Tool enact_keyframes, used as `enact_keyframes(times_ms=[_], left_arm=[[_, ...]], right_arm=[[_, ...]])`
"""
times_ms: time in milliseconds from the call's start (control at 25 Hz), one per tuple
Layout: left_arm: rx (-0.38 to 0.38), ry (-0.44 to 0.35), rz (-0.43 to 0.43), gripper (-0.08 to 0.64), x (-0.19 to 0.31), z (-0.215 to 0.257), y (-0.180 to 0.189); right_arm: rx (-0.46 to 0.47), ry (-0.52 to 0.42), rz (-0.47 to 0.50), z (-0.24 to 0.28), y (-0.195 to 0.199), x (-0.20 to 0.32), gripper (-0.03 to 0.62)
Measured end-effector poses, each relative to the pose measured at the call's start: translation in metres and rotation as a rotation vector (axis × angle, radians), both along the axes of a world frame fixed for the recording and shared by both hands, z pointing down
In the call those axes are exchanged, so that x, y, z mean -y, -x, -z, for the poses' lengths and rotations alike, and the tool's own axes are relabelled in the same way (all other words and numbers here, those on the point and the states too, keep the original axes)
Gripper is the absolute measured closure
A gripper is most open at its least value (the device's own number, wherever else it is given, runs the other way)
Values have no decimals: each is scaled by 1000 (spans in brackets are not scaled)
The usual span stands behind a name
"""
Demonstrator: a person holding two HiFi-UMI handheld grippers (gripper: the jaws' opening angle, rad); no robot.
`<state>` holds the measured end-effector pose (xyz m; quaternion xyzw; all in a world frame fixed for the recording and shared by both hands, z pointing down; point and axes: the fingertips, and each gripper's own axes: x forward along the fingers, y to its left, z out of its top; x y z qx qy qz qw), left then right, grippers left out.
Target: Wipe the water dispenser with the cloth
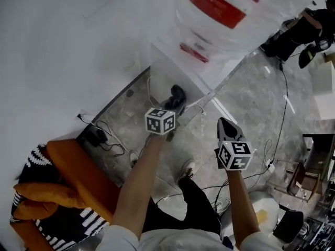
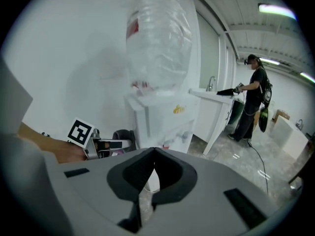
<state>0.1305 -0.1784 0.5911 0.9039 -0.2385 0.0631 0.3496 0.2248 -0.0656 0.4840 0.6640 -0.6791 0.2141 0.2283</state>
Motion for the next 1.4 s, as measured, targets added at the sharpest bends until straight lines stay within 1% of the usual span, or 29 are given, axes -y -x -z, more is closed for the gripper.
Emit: enact_keyframes(times_ms=[80,200,240,280,320,440,520,600,760,880,1040,1120,1280,1400], left_arm=[[-16,-28,23,482,-3,45,4],[-76,-36,75,482,-10,109,13],[-76,-61,79,483,-13,130,16],[-51,-105,71,482,-19,150,17],[-6,-165,55,483,-25,170,19],[168,-373,29,483,-41,232,29],[244,-494,37,483,-50,273,33],[272,-582,55,482,-57,314,38],[259,-728,98,483,-71,393,60],[277,-827,112,483,-87,436,78],[288,-937,120,482,-115,481,100],[286,-975,119,483,-127,499,107],[279,-1015,115,482,-149,521,119],[270,-1035,142,482,-159,535,127]], right_arm=[[-6,-45,9,36,-9,-5,577],[5,-122,3,93,-22,-9,577],[11,-151,5,113,-26,-9,577],[14,-180,17,132,-28,-9,577],[13,-210,41,152,-27,-9,577],[-14,-305,129,210,-16,-9,577],[-45,-362,154,244,-13,-11,577],[-77,-403,179,273,-11,-16,577],[-114,-462,263,322,6,-26,577],[-141,-515,271,357,11,-35,577],[-173,-582,284,396,23,-50,577],[-188,-605,301,409,32,-58,577],[-221,-649,326,426,48,-75,577],[-259,-658,336,431,52,-85,577]])
